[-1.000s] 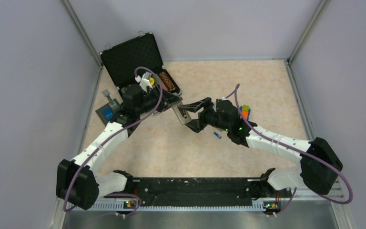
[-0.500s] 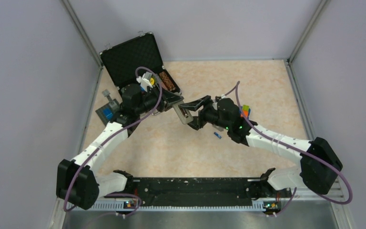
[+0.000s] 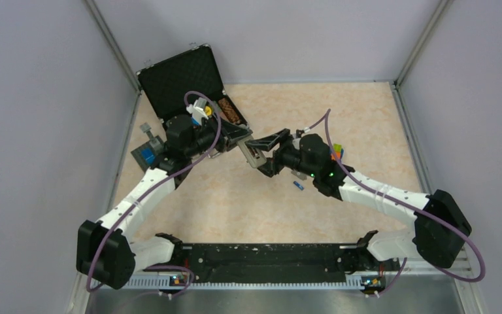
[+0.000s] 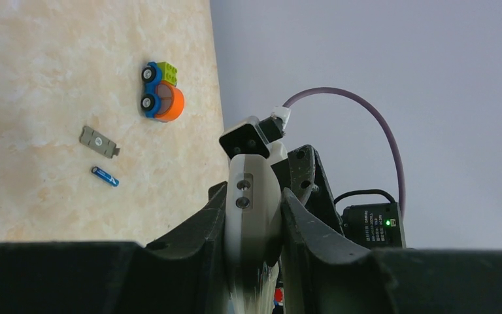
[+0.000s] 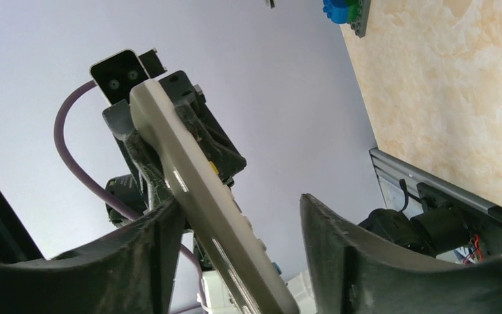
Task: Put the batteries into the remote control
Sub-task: Load the battery into the remote control.
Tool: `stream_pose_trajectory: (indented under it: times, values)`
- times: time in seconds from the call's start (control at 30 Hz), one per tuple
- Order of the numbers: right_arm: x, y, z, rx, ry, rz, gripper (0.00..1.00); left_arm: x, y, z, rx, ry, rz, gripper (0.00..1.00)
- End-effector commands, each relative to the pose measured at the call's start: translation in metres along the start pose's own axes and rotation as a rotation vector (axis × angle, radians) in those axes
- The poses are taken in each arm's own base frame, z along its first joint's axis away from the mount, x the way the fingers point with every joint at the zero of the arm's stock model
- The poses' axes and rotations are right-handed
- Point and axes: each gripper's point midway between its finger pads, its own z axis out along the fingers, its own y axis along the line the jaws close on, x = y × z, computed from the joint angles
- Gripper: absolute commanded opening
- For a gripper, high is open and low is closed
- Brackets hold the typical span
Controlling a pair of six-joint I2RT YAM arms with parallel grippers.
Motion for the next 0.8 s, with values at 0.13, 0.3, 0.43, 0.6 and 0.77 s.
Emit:
stream_pose_trajectory:
  times: [0.13,0.3,0.43,0.6,0.77]
  values:
    - [-0.013,-0.018,-0.009,0.074,-0.078,-0.069,0.85,-0.009,-0.062,-0.015,0.191,-0.061,0.091,0.00]
    - [-0.010,0.000,-0.010,-0.010,-0.059,-0.085,0.93,-0.009,-0.051,-0.016,0.145,-0.069,0.130,0.00]
    - [-0.006,0.009,-0.012,-0.058,-0.039,-0.107,0.97,-0.010,-0.042,-0.017,0.113,-0.086,0.187,0.00]
    - [-0.009,0.018,-0.020,-0.101,-0.058,-0.136,0.99,-0.004,-0.037,-0.018,0.110,-0.060,0.234,0.00]
    - [-0.009,0.028,-0.032,-0.155,-0.066,-0.239,0.99,0.005,-0.034,-0.020,0.126,-0.009,0.350,0.00]
